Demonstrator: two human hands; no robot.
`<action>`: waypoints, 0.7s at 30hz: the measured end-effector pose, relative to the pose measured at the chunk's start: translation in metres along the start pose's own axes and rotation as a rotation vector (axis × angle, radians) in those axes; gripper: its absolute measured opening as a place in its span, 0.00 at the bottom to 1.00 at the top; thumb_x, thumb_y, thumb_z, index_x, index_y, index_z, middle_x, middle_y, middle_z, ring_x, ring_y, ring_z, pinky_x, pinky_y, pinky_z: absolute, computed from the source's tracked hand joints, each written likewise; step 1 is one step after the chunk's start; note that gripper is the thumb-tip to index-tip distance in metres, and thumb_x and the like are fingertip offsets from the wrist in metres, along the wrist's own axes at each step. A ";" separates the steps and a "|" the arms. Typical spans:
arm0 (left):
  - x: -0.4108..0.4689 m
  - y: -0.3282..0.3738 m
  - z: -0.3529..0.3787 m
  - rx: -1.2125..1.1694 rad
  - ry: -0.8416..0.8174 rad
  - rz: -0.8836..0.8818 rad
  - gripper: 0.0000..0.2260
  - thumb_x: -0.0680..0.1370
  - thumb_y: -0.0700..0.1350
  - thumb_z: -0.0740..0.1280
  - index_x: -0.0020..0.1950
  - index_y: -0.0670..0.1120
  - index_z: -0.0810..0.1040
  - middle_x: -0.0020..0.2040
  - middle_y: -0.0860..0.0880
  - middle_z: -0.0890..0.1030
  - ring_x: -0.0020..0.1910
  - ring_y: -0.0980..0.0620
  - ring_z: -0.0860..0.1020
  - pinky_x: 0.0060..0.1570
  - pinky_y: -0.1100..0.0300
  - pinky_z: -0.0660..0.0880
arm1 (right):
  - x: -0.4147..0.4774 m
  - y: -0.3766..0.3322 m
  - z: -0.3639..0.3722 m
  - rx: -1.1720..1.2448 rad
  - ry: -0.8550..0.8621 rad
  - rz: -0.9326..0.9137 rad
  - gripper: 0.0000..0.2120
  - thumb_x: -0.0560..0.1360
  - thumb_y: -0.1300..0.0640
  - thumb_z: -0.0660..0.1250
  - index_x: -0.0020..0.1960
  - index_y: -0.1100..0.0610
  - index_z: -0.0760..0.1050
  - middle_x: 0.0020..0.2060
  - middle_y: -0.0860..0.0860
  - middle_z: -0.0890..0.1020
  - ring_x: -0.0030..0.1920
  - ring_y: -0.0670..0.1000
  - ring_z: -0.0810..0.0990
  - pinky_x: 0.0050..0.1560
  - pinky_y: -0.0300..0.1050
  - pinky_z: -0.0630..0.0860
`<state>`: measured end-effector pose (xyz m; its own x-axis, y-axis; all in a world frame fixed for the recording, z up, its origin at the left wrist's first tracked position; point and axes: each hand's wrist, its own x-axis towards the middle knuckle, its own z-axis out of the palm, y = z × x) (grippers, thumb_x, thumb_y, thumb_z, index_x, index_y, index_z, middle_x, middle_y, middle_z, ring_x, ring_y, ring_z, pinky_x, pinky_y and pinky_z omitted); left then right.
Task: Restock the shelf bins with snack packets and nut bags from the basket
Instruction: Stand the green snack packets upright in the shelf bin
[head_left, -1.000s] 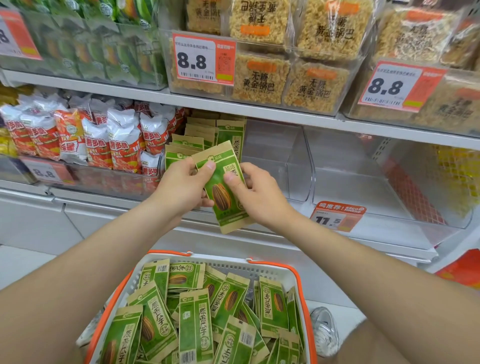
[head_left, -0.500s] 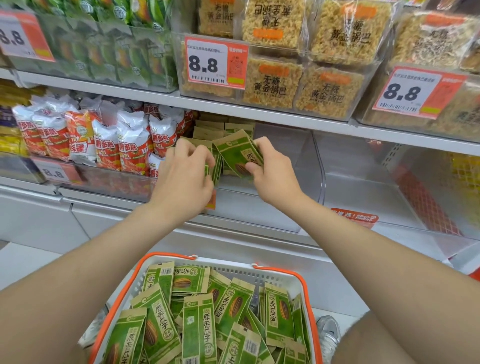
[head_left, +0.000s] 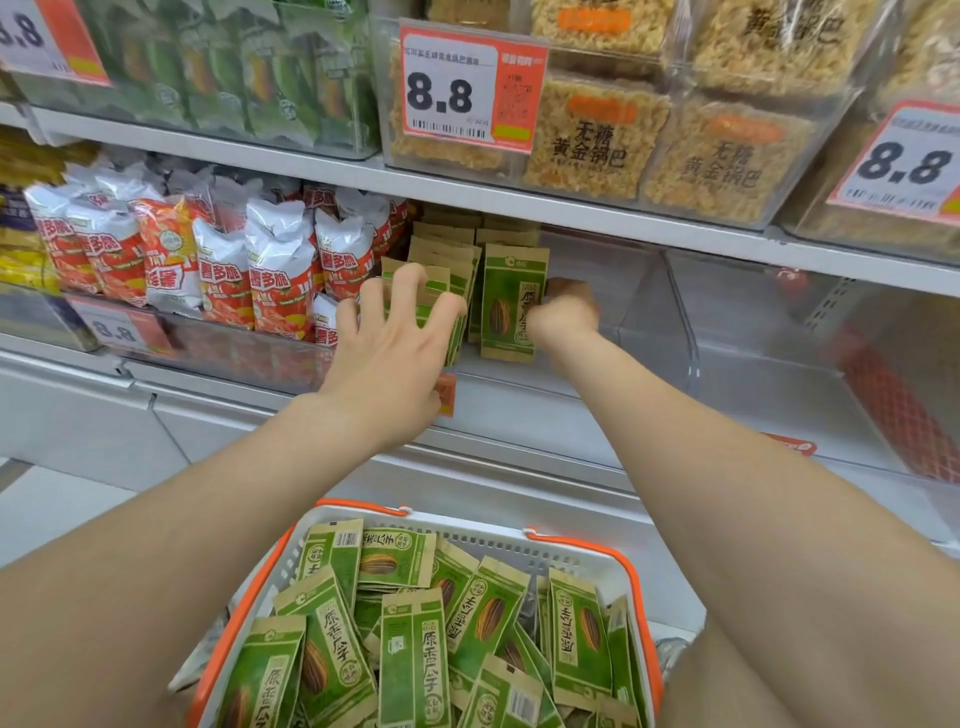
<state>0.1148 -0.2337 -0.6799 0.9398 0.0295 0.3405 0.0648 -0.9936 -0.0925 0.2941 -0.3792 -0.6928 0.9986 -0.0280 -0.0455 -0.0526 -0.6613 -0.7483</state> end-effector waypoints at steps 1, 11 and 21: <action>0.000 0.001 0.001 0.001 -0.007 0.001 0.37 0.68 0.47 0.76 0.74 0.53 0.64 0.75 0.40 0.57 0.68 0.33 0.63 0.65 0.39 0.64 | 0.002 -0.002 0.003 0.015 0.014 0.002 0.17 0.78 0.63 0.69 0.66 0.59 0.76 0.60 0.56 0.82 0.62 0.57 0.81 0.58 0.46 0.79; -0.003 0.001 -0.003 -0.008 -0.014 0.023 0.31 0.70 0.50 0.75 0.70 0.51 0.66 0.75 0.41 0.58 0.67 0.34 0.64 0.65 0.39 0.66 | -0.002 -0.004 0.011 -0.063 -0.013 -0.154 0.16 0.74 0.50 0.76 0.58 0.55 0.77 0.51 0.52 0.83 0.55 0.55 0.83 0.45 0.43 0.76; -0.002 0.000 -0.004 -0.001 -0.029 0.021 0.28 0.71 0.50 0.74 0.68 0.51 0.68 0.74 0.41 0.58 0.67 0.35 0.64 0.62 0.41 0.67 | -0.003 -0.005 0.020 -0.010 -0.041 -0.076 0.31 0.72 0.47 0.76 0.67 0.59 0.68 0.60 0.57 0.80 0.61 0.59 0.81 0.48 0.46 0.76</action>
<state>0.1116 -0.2340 -0.6770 0.9503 0.0116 0.3112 0.0445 -0.9941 -0.0990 0.2915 -0.3611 -0.7023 0.9984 0.0534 -0.0160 0.0237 -0.6674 -0.7443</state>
